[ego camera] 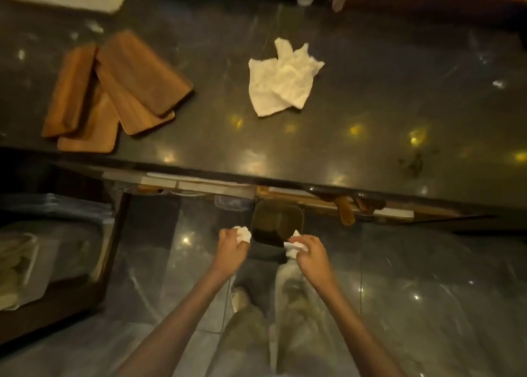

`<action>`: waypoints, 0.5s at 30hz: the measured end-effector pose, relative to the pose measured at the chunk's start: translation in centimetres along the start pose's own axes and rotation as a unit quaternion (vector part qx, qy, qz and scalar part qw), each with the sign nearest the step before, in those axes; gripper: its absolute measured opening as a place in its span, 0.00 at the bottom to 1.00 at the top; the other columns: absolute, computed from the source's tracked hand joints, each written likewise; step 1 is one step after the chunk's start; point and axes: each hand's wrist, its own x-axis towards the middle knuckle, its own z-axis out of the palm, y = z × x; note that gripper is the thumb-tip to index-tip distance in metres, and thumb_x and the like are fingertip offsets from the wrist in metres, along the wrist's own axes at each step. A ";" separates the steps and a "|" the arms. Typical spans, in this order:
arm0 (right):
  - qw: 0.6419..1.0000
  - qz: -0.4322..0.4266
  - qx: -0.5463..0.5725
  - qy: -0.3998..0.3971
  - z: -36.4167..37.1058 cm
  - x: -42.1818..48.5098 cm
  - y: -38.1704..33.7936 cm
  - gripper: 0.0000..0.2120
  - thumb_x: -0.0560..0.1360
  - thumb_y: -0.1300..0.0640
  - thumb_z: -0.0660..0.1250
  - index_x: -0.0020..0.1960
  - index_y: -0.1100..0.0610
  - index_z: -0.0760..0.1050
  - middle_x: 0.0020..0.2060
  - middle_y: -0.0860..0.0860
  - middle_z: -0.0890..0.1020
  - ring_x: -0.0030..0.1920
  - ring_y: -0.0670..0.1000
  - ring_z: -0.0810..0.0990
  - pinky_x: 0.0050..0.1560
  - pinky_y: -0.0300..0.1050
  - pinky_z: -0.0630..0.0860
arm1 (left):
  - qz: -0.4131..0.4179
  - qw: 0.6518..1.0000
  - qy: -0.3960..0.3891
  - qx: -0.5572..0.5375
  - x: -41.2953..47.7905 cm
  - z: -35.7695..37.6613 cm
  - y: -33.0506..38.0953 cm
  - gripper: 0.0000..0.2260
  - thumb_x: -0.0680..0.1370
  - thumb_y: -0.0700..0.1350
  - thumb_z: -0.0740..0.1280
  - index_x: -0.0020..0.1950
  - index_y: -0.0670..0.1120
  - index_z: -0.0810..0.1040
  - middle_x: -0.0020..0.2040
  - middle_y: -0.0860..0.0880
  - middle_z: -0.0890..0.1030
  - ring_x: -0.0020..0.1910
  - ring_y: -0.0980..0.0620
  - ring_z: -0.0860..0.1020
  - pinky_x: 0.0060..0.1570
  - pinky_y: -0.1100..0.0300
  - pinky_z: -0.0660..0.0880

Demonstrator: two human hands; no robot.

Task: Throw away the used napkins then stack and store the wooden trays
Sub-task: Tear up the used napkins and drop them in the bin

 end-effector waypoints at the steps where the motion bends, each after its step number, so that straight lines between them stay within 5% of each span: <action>1: 1.000 0.015 0.018 -0.004 1.4 0.5 1.2 0.12 0.77 0.64 0.63 0.56 0.54 0.81 0.61 0.53 0.73 0.60 0.51 0.74 0.62 0.38 0.69 | -0.017 1.000 -0.013 -0.021 1.1 0.9 -1.4 0.19 0.81 0.44 0.60 0.71 0.40 0.65 0.67 0.41 0.63 0.64 0.43 0.69 0.66 0.54 0.66; 5: 0.996 0.078 0.038 -0.028 6.4 3.5 5.8 0.14 0.81 0.64 0.57 0.63 0.60 0.77 0.68 0.56 0.67 0.65 0.53 0.70 0.63 0.34 0.64 | -0.070 0.993 -0.016 -0.096 5.4 5.2 -7.5 0.19 0.83 0.48 0.55 0.72 0.41 0.63 0.66 0.43 0.62 0.67 0.44 0.67 0.66 0.58 0.62; 8: 0.999 0.030 0.026 -0.001 9.3 6.0 9.1 0.19 0.78 0.73 0.55 0.61 0.60 0.78 0.64 0.57 0.70 0.65 0.54 0.70 0.69 0.40 0.64 | -0.101 0.989 0.005 -0.112 9.1 8.7 -11.9 0.19 0.83 0.43 0.56 0.73 0.40 0.62 0.69 0.40 0.61 0.68 0.42 0.67 0.62 0.62 0.62; 12: 0.997 -0.026 0.060 0.049 11.9 9.6 14.8 0.18 0.79 0.70 0.58 0.62 0.54 0.78 0.59 0.49 0.74 0.59 0.42 0.74 0.65 0.40 0.70 | -0.031 0.988 0.051 -0.145 13.4 13.4 -16.5 0.18 0.80 0.39 0.63 0.70 0.42 0.70 0.67 0.40 0.68 0.65 0.44 0.71 0.66 0.55 0.68; 15: 0.992 -0.023 0.098 0.073 13.5 12.5 19.4 0.17 0.79 0.63 0.63 0.66 0.53 0.73 0.59 0.47 0.77 0.59 0.42 0.76 0.60 0.40 0.74 | 0.004 0.978 0.110 -0.179 16.6 16.9 -18.8 0.10 0.77 0.38 0.68 0.57 0.47 0.77 0.58 0.47 0.75 0.56 0.50 0.75 0.49 0.73 0.73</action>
